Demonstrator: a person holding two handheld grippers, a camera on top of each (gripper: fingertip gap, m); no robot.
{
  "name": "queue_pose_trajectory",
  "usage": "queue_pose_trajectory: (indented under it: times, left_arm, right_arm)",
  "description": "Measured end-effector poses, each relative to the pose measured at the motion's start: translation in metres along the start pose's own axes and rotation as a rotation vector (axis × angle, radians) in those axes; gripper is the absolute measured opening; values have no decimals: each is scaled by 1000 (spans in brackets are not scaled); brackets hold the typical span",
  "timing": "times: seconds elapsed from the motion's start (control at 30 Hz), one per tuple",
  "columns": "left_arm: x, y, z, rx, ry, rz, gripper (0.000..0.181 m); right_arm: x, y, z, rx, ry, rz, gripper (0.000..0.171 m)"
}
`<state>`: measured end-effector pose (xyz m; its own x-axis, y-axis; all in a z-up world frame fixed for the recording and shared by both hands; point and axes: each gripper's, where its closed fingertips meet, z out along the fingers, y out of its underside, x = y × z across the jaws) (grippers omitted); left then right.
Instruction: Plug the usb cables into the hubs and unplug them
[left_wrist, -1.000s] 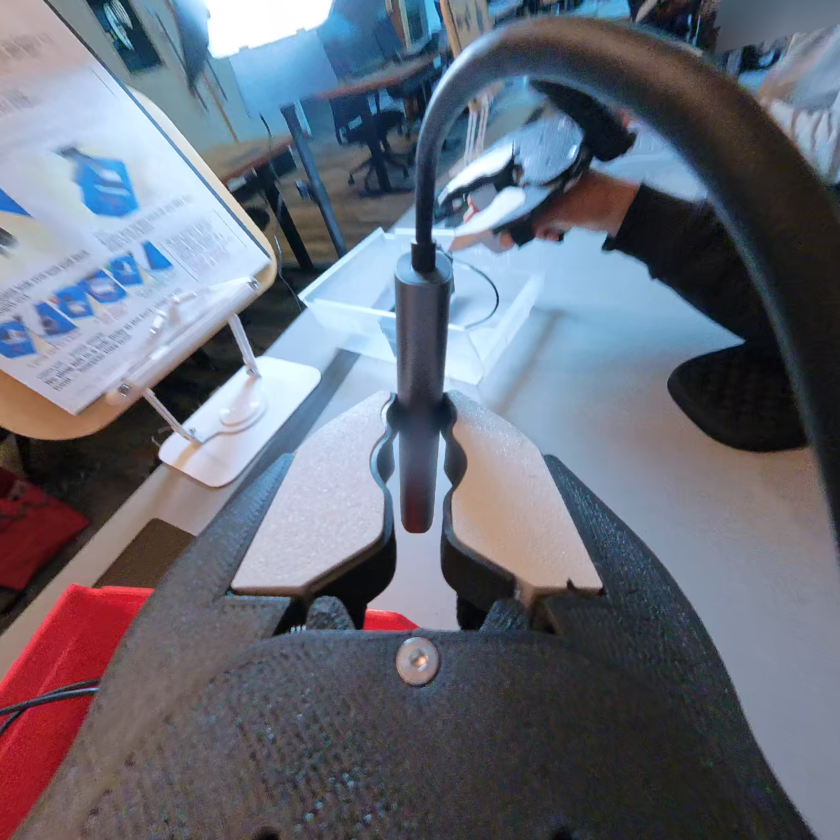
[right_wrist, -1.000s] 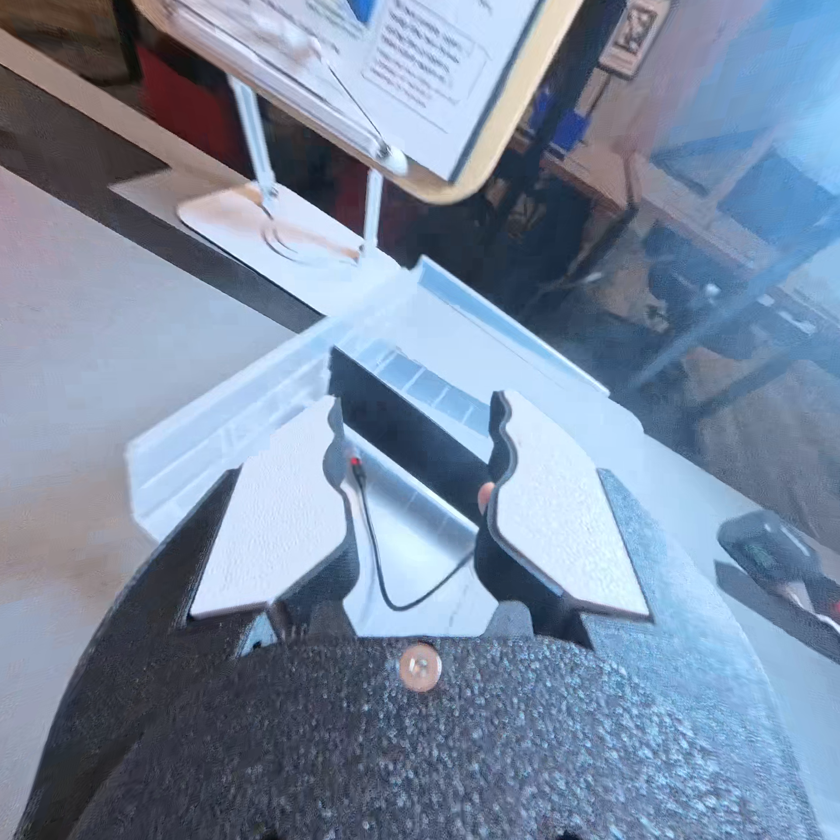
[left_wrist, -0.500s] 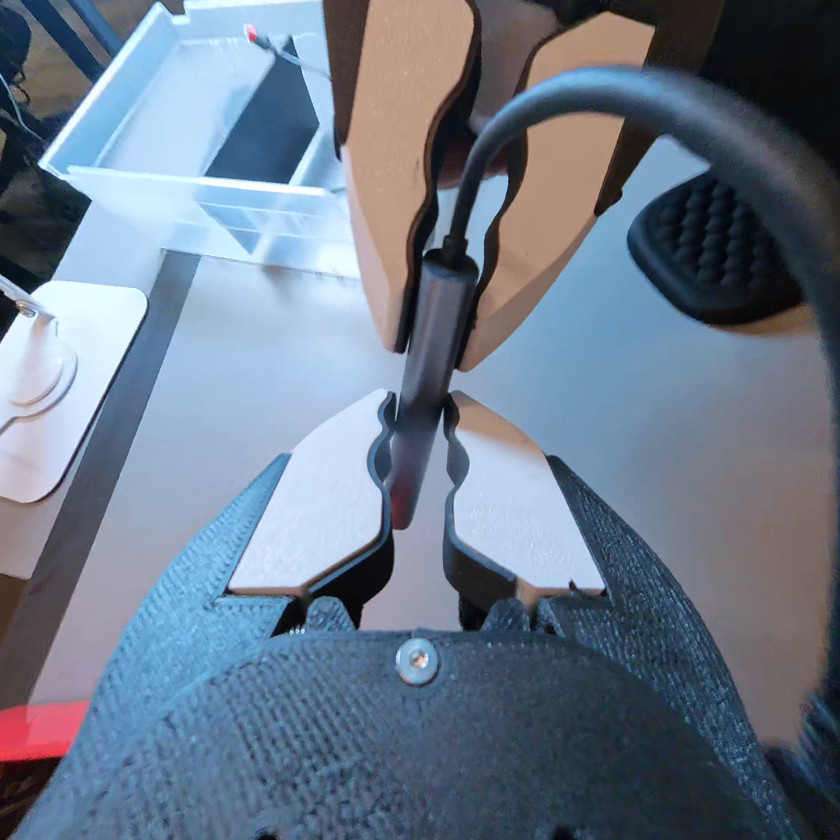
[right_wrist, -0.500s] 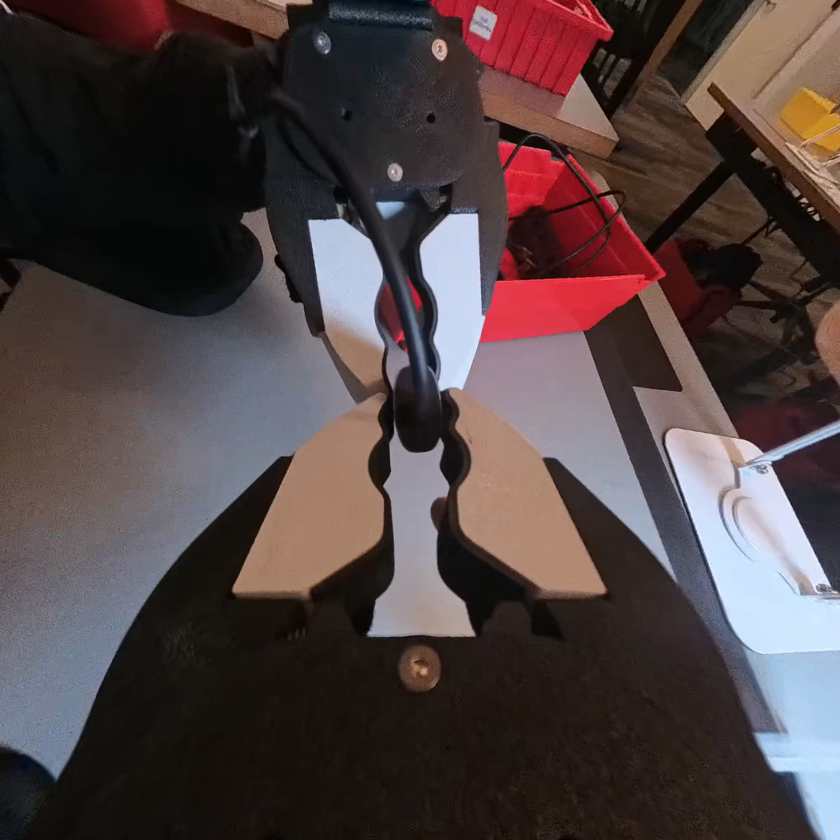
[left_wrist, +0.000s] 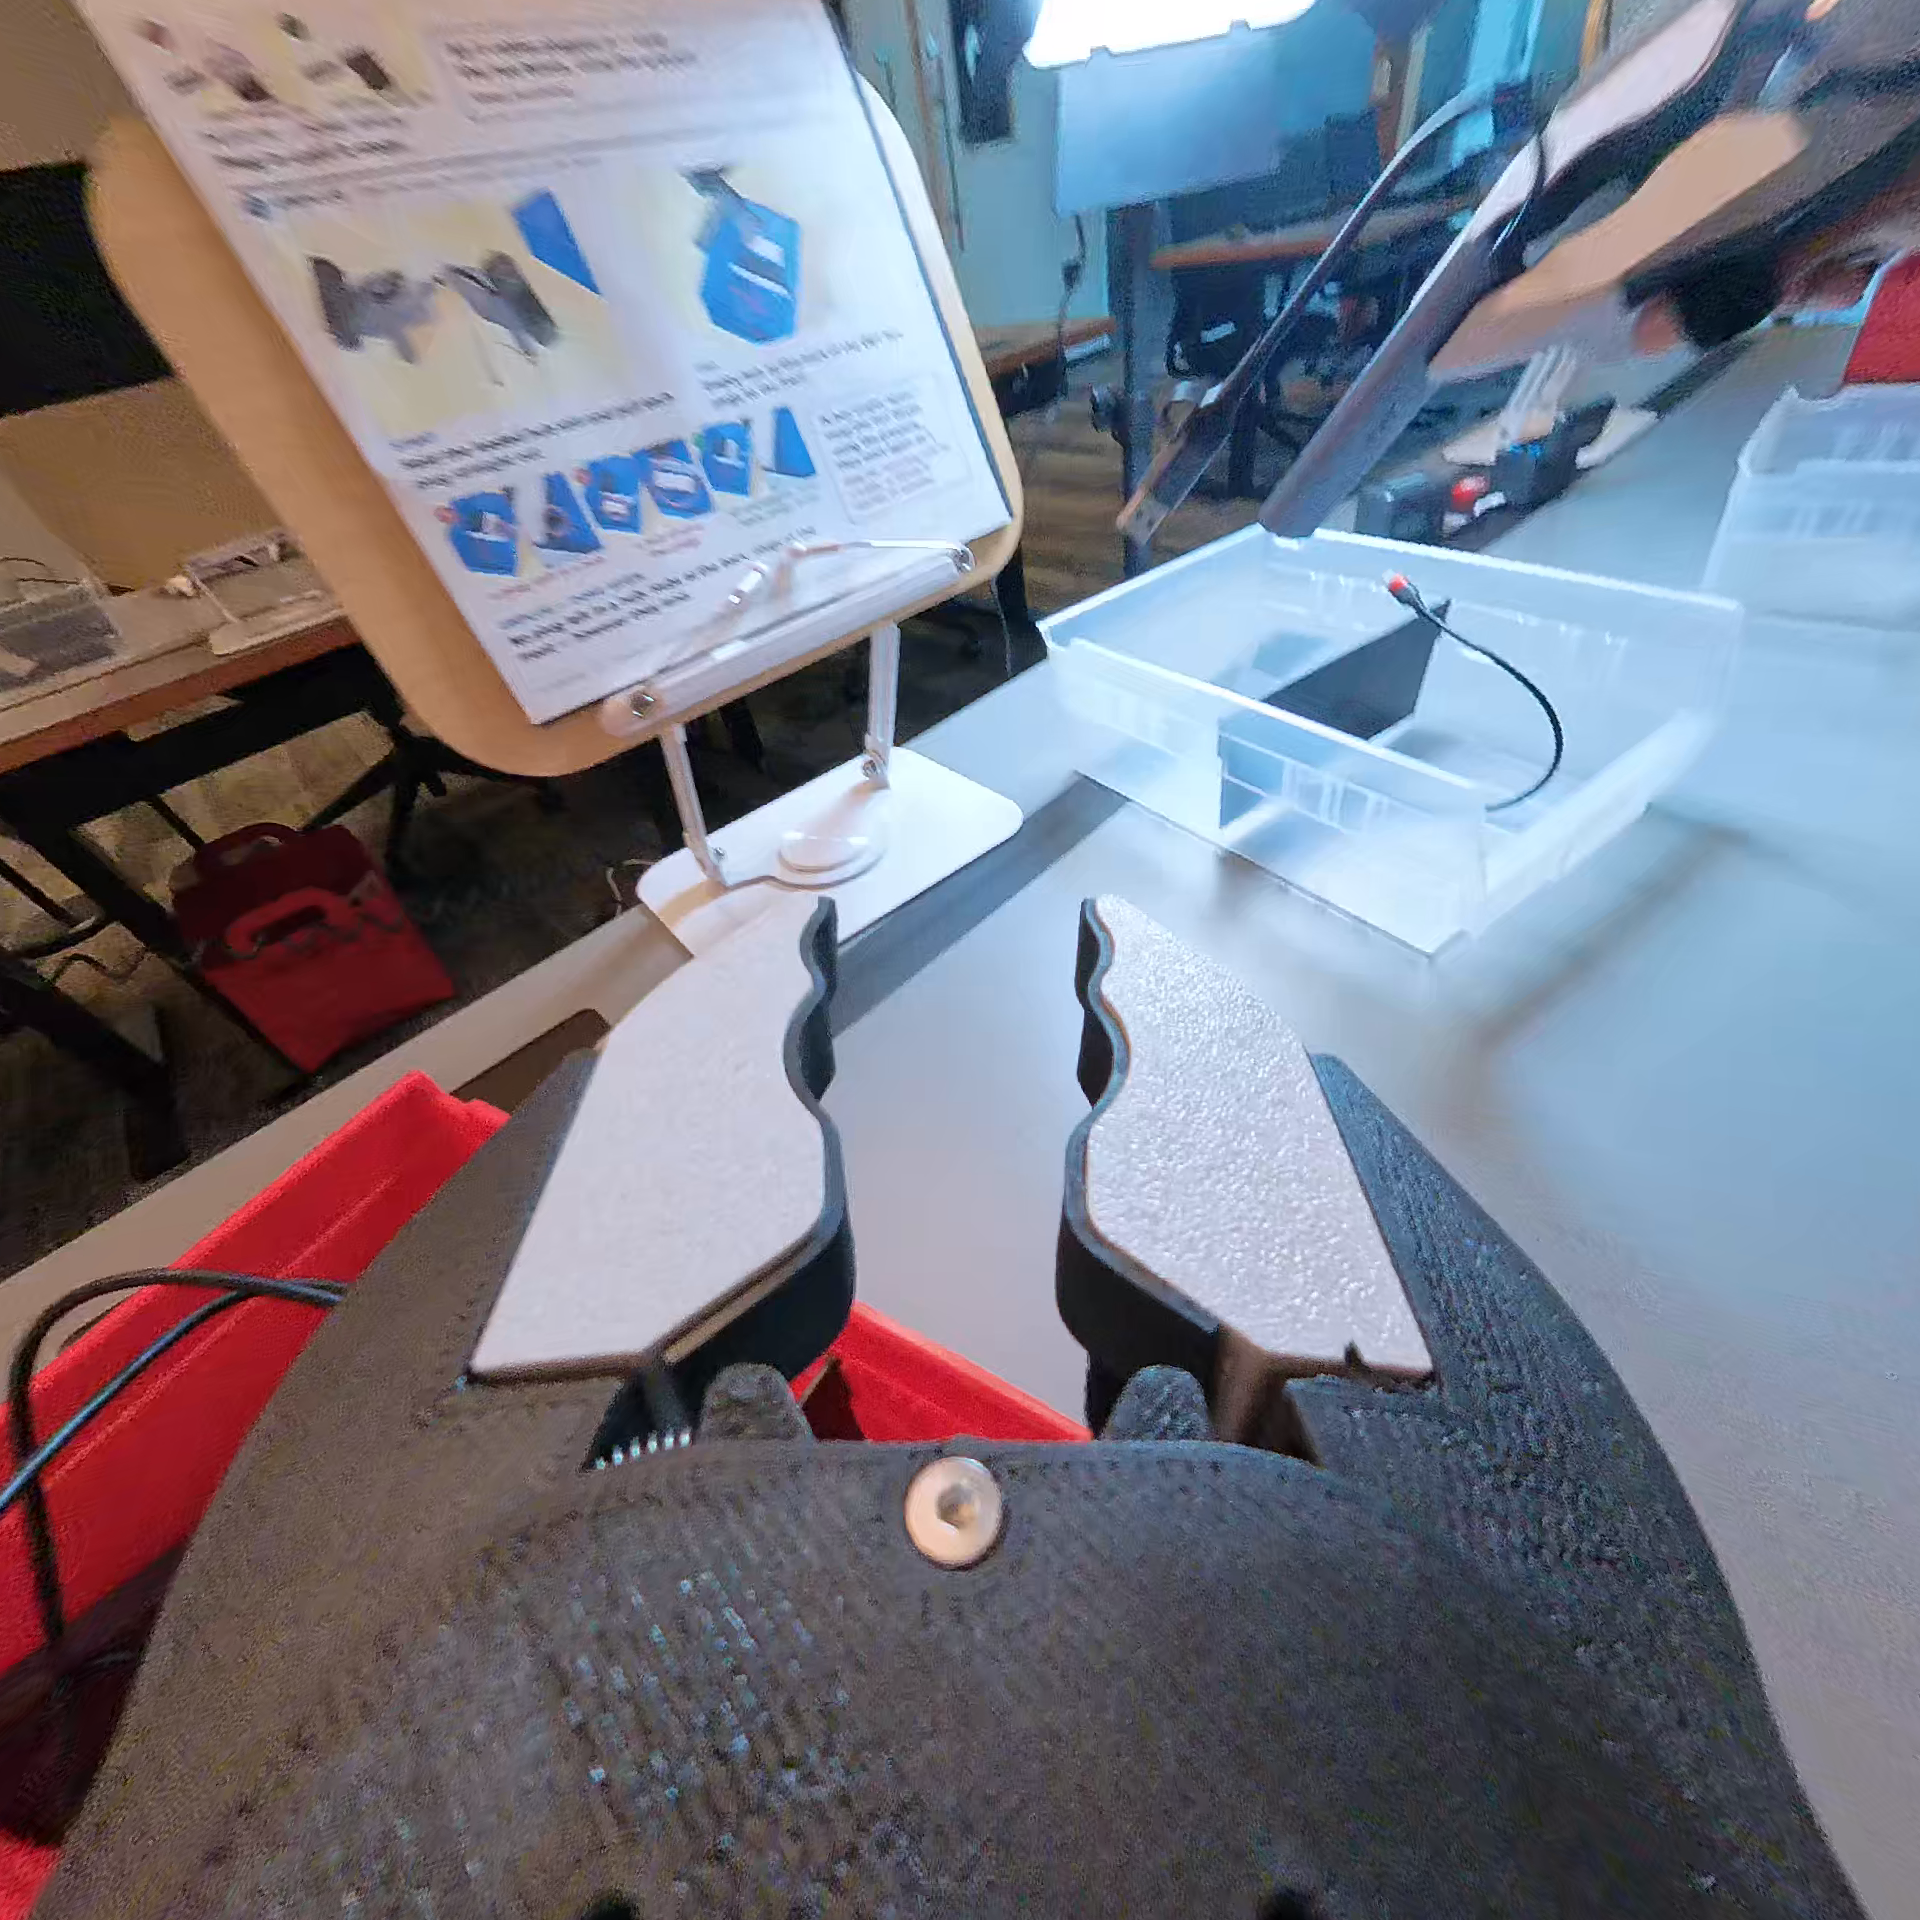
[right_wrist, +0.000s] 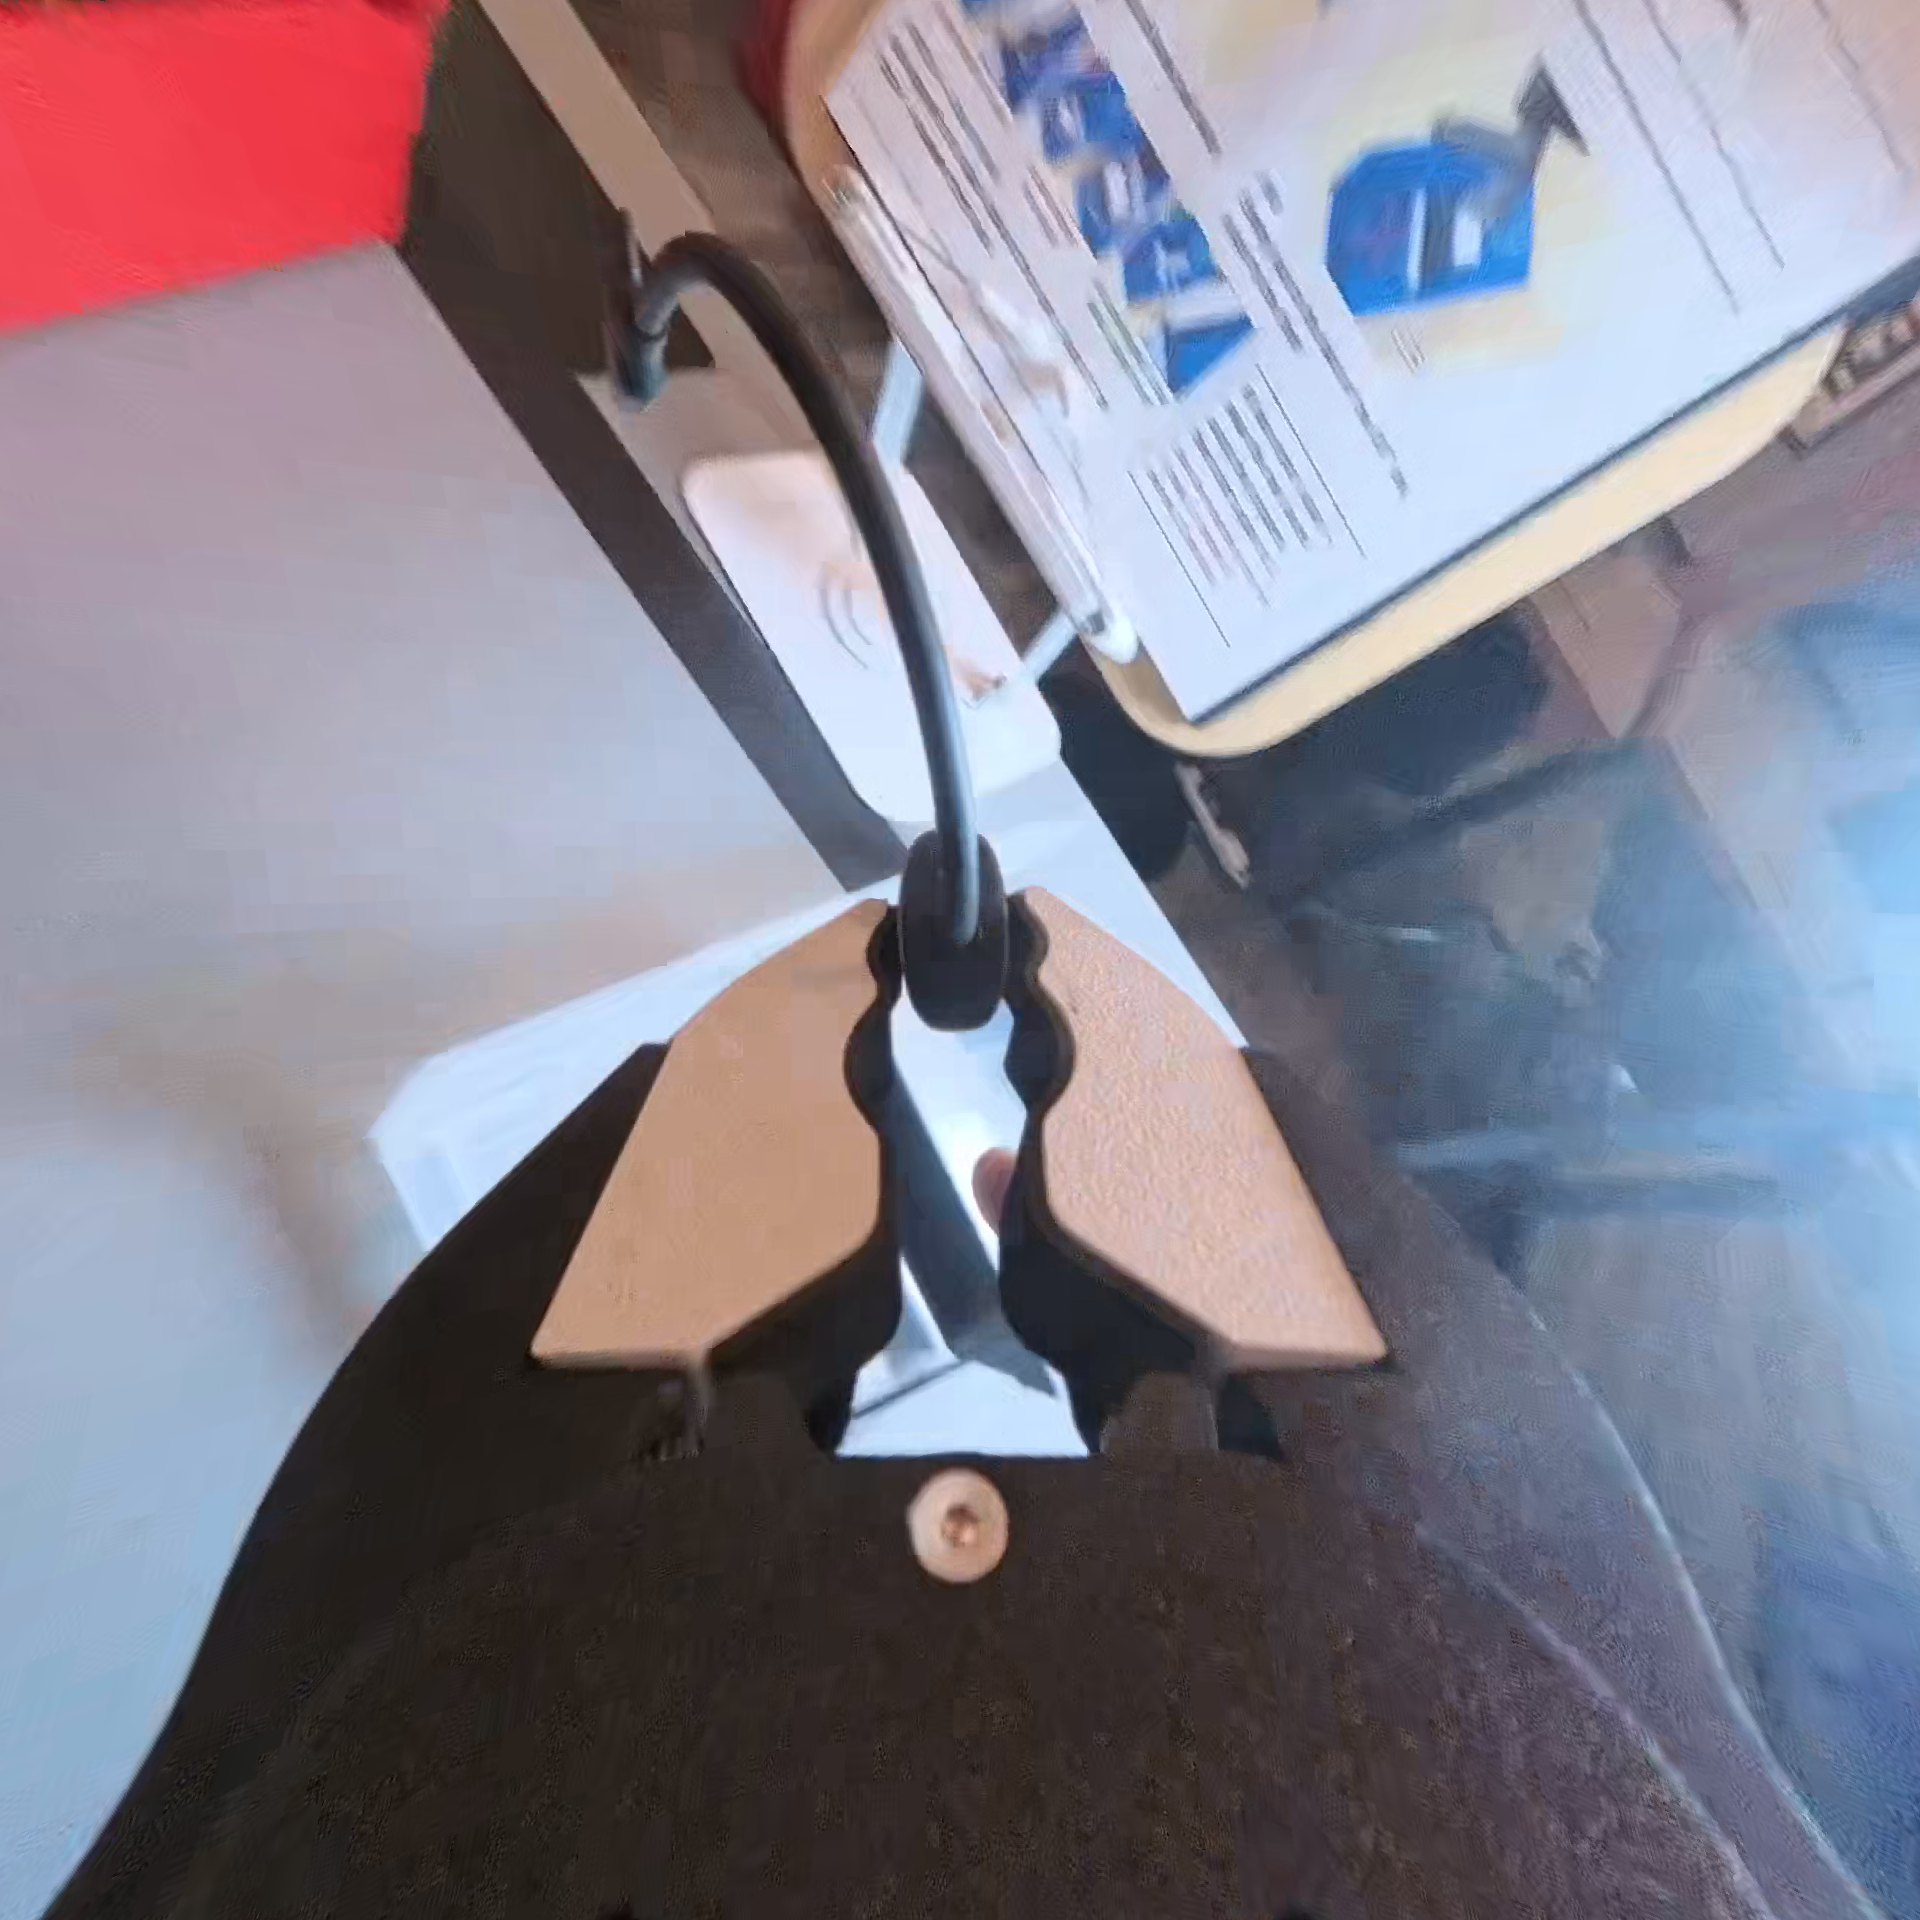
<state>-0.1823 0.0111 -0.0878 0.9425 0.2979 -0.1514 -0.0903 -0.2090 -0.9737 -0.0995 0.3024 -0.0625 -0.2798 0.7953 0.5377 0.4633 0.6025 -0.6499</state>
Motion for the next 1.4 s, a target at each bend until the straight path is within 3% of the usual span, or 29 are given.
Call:
queue_pose_trajectory:
  times: [0.03,0.13,0.3,0.47,0.63,0.83,1.0,1.23,1.4]
  left_arm:
    - [-6,-3,-4,18,-14,-10,44]
    - [-20,-9,-14,51,-56,-20,42]
    - [-37,-9,-23,74,-85,-53,41]
    - [-51,-7,-30,78,-106,-77,41]
    - [-64,-3,-35,82,-121,-124,41]
    - [-81,4,-44,49,-190,-115,41]
    - [-112,21,-61,-22,-274,-157,42]
    - [-133,85,-46,-302,-282,-336,39]
    - [-143,130,-3,-481,-277,-470,39]
  right_arm:
    - [17,14,10,-87,33,-8,18]
    - [55,56,36,-336,96,-26,17]
    - [69,122,78,-642,84,-31,17]
    - [53,160,115,-732,26,37,18]
    - [40,123,120,-475,-86,274,63]
    - [39,45,68,-48,-46,383,62]
    - [-26,-12,-4,418,-55,522,60]
    - [-167,2,-53,585,-75,640,60]
    - [-205,16,-50,597,-54,625,57]
